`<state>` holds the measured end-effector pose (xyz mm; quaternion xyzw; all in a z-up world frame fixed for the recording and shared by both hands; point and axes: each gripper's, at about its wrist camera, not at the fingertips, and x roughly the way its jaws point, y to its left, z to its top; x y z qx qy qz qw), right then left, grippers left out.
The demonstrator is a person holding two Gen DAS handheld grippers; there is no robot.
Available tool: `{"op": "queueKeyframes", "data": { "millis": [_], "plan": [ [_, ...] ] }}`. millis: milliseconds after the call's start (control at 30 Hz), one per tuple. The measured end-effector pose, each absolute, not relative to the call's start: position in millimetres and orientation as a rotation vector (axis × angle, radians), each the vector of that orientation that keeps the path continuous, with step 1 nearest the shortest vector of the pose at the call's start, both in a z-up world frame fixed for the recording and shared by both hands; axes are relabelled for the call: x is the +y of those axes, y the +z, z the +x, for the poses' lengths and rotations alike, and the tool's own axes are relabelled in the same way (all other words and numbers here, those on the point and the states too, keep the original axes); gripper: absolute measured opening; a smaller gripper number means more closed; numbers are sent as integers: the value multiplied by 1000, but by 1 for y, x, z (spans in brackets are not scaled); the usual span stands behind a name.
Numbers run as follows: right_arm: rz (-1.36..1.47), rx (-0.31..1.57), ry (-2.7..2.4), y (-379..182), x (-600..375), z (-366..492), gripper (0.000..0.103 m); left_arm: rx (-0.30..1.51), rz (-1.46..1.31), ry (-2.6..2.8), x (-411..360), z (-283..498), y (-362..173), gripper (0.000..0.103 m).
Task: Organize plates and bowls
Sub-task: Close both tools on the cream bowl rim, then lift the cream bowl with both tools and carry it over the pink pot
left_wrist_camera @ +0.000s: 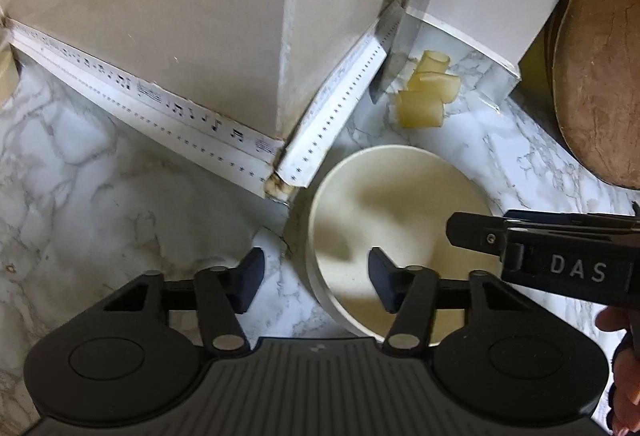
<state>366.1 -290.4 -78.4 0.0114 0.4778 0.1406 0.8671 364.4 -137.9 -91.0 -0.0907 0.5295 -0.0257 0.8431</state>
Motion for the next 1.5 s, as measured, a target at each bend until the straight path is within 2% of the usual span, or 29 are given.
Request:
{"op": "queueKeyframes", "data": {
  "millis": [33,67,133,267,333,667,1267,1500],
  "plan": [
    [24,1003,292,-79,-291,366,53,1125,-201,-62,-137,364,-92,37],
    [24,1006,295,-80,-291,367,50,1133,-214,-67,-137,364,-92,33],
    [24,1010,295,-81,-292,367,45,1127,-240,-60,-136,363,-92,33],
    [28,1002,299,-81,-293,366,34,1123,-242,-55,-137,362,-89,25],
    [25,1000,306,-79,-292,364,29,1123,-233,-52,-138,362,-88,18],
    [-24,958,297,-72,-287,354,10,1119,-194,-51,-143,361,-85,11],
    [-32,794,243,-15,-289,316,7,1030,-153,-85,-152,347,-27,11],
    [-11,804,255,10,-299,292,7,1040,-121,-145,-155,330,-1,11]
  ]
}}
